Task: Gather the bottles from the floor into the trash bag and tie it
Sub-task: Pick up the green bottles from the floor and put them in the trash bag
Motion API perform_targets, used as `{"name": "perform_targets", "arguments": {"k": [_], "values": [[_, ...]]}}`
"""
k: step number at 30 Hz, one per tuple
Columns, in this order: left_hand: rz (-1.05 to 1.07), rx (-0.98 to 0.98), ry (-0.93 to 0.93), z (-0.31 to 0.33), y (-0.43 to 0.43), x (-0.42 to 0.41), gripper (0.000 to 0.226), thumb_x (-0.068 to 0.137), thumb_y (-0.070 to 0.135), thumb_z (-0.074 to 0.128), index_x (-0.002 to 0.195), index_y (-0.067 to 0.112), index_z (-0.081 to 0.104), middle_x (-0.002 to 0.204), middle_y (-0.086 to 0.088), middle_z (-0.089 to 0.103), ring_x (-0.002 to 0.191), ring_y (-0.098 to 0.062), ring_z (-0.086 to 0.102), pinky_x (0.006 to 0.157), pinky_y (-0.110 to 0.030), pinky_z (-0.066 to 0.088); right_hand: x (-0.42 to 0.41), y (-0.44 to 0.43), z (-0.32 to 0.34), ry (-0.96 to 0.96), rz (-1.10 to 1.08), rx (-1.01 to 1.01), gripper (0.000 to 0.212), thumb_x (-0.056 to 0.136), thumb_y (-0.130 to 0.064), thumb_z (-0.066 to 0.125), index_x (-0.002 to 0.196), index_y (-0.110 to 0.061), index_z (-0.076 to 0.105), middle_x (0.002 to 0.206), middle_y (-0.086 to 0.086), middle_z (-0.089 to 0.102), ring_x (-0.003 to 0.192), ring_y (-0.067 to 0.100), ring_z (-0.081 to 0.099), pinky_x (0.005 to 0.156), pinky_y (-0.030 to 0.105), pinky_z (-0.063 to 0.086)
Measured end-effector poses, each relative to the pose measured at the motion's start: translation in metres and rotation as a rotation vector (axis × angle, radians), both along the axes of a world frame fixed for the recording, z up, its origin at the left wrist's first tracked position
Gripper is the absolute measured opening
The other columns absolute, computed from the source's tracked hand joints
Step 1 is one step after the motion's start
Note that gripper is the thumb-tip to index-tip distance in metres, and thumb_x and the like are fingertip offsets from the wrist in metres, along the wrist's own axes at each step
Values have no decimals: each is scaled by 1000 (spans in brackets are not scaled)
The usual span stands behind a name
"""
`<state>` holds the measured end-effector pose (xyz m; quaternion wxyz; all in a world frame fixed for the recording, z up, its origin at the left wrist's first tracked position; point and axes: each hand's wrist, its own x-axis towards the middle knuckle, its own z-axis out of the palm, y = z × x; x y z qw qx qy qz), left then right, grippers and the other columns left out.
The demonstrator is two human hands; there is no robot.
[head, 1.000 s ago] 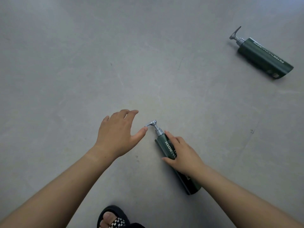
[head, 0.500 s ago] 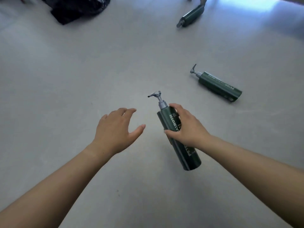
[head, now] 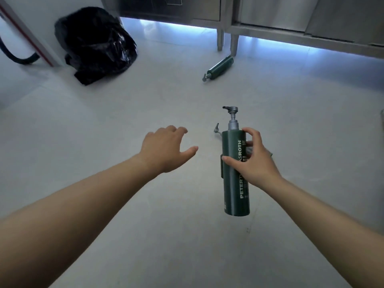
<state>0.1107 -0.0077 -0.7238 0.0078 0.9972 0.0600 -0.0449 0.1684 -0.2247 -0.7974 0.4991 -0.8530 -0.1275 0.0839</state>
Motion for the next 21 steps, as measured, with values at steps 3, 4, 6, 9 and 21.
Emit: {"name": "perform_targets", "arguments": {"k": [3,4,6,9,21], "values": [[-81,65,53,5,-21,27,63,85,64,37,135,25,40,131,-1,52,116,-24,52,87,-38,41,15,-20,3,2,-56,-15,80,65,-43,80,123,-49,25,119,-5,50,100,18,57,82,34,49],[-118,88,66,2,-27,35,63,85,64,36,135,25,40,129,-1,53,114,-24,52,87,-38,40,20,-24,2,2,-74,-17,80,65,-44,79,124,-48,25,119,-6,49,101,19,58,85,37,50],[-193,106,58,-11,-38,51,63,85,64,36,133,25,41,126,-2,55,113,-24,53,87,-39,40,31,-31,-2,-3,-109,-11,81,66,-45,78,125,-49,23,116,-9,47,104,20,57,88,44,50],[-246,70,44,-41,-49,72,61,85,63,37,133,25,42,125,-2,56,112,-24,54,84,-37,41,46,-40,-20,-15,-140,-26,82,67,-43,77,128,-49,22,120,-8,47,106,20,55,88,43,50],[-423,-234,95,-127,-67,159,56,87,58,44,132,25,43,131,1,51,117,-21,51,84,-36,46,48,-73,-70,57,-513,-62,83,65,-44,77,127,-53,24,115,-9,48,100,16,56,85,37,50]]}}
